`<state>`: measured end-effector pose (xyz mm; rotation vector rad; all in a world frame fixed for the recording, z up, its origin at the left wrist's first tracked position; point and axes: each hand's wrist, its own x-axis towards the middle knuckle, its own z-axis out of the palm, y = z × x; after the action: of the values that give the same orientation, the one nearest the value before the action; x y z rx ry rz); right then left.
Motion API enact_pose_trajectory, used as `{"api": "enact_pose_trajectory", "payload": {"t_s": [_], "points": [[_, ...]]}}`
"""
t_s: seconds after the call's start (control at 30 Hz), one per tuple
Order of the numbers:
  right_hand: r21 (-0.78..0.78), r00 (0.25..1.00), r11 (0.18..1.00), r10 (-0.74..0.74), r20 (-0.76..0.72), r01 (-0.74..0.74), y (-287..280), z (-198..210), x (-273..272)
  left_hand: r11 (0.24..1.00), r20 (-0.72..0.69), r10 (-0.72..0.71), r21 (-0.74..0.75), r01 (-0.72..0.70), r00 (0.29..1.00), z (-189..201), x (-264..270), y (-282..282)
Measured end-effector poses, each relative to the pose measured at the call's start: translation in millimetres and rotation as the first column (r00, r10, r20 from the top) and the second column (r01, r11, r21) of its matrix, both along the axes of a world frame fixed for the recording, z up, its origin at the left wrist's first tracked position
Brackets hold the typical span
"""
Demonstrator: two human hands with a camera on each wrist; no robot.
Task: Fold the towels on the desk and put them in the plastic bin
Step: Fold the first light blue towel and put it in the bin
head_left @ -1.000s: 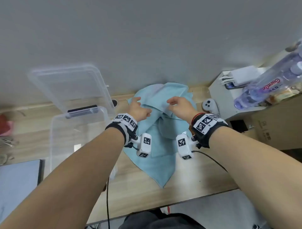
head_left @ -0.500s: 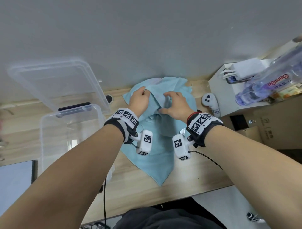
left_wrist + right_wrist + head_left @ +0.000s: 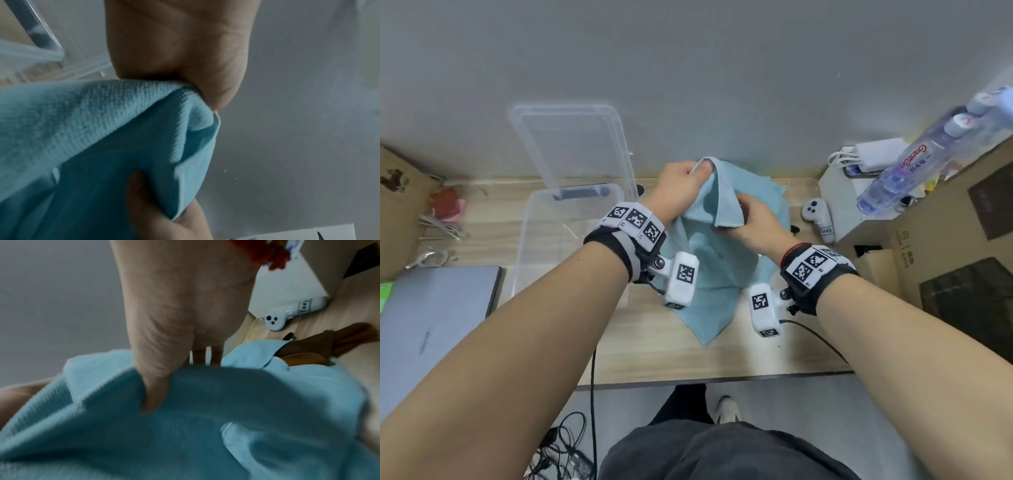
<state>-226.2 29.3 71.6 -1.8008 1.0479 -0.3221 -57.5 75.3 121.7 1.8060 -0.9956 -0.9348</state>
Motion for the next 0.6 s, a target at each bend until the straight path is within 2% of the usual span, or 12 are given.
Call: {"api": "enact_pose_trajectory", "payload": {"t_s": [0.07,0.13,0.2,0.33,0.43,0.6], "points": [[0.088,0.991,0.990,0.102,0.093,-0.110,24.6,4.7,-12.9,0.999,0.111,-0.038,0.018,0.036,0.993,-6.2,-2.2,28.2],[0.127,0.978,0.981,0.125,0.168,-0.147,42.8,6.5,-22.3,0.998,0.205,-0.063,0.039,0.056,0.977,-10.4,-5.1,52.0],[0.132,0.971,0.988,0.048,0.236,-0.081,57.9,7.7,-29.1,0.996,0.264,-0.085,0.054,0.073,0.961,-10.5,-10.5,72.8],[-0.023,0.978,0.994,-0.104,0.183,0.110,63.3,8.3,-39.9,0.985,0.324,-0.164,0.113,0.134,0.932,-4.5,-11.1,98.3],[-0.052,0.964,0.981,-0.174,0.203,0.188,60.3,16.5,-49.5,0.963,0.349,-0.258,0.172,0.209,0.901,3.7,-4.9,112.2],[-0.148,0.931,0.936,-0.282,0.230,0.320,64.5,42.7,-60.2,0.852,0.371,-0.499,0.375,0.365,0.783,0.8,13.5,127.8]]}}
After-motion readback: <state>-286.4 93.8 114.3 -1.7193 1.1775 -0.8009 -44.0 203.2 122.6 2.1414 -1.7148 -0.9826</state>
